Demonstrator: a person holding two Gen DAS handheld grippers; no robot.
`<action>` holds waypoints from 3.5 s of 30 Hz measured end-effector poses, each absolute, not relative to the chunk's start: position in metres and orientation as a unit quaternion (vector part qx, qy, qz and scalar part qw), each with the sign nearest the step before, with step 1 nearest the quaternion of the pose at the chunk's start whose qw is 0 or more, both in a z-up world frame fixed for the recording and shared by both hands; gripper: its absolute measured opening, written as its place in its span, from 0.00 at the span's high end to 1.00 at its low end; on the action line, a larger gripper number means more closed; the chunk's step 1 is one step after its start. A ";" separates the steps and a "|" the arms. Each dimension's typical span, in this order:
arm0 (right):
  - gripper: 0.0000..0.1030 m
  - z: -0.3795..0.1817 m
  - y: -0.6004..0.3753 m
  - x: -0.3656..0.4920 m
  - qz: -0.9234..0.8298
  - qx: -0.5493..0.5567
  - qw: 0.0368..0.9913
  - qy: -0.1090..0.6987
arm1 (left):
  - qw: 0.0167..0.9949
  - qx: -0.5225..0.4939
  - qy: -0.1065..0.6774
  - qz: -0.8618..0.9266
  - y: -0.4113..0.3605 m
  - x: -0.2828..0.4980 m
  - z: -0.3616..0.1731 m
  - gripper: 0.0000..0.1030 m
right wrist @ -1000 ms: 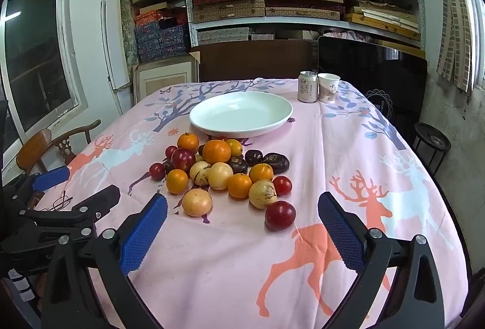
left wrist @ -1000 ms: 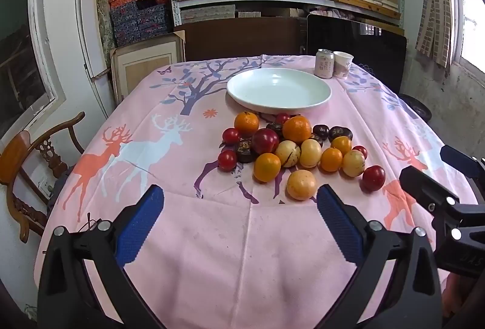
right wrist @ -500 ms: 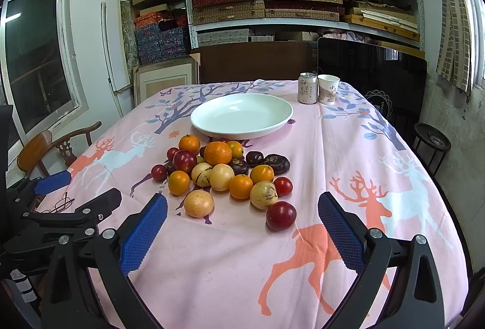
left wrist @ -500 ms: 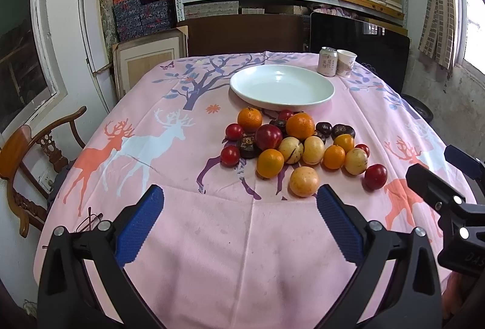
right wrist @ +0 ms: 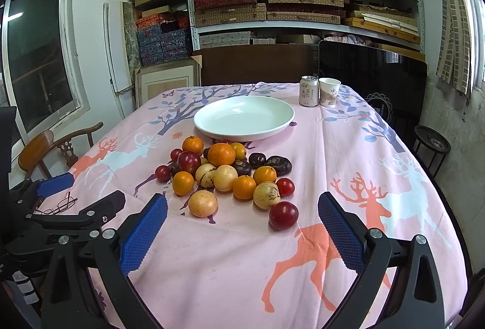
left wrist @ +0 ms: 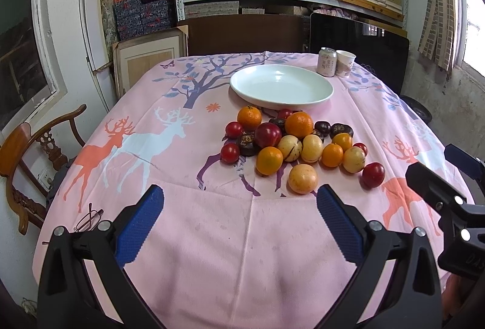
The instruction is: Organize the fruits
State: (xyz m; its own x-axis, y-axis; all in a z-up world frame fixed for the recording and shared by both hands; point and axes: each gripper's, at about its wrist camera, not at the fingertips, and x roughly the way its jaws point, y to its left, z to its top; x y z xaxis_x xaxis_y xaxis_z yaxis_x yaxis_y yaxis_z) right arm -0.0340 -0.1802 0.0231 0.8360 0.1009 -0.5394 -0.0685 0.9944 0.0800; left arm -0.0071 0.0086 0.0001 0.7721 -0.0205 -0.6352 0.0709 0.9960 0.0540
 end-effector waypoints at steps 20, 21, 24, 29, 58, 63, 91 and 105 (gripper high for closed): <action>0.03 0.029 -0.176 -0.040 0.045 0.028 0.959 0.280 | 0.941 0.037 0.335 -0.025 0.010 -0.009 0.000 0.04; 0.03 0.027 -0.177 -0.039 0.045 0.027 0.959 0.280 | 0.941 0.037 0.335 -0.024 0.010 -0.009 0.000 0.04; 0.03 0.027 -0.177 -0.039 0.044 0.027 0.959 0.280 | 0.941 0.036 0.335 -0.025 0.010 -0.009 0.000 0.04; 0.03 0.029 -0.177 -0.040 0.045 0.027 0.959 0.279 | 0.941 0.036 0.335 -0.025 0.010 -0.010 -0.001 0.04; 0.03 0.008 -0.188 -0.025 0.051 0.028 0.946 0.320 | 0.938 0.029 0.346 -0.015 0.016 -0.001 -0.017 0.04; 0.03 -0.015 -0.207 -0.012 0.039 0.043 0.941 0.334 | 0.929 0.030 0.369 -0.024 0.017 0.019 -0.033 0.04; 0.50 -0.071 -0.231 0.061 0.080 0.045 0.904 0.418 | 0.882 0.055 0.458 -0.098 -0.013 0.128 -0.085 0.30; 0.61 -0.077 -0.229 0.068 0.102 0.062 0.893 0.434 | 0.882 0.068 0.452 -0.120 -0.029 0.143 -0.093 0.65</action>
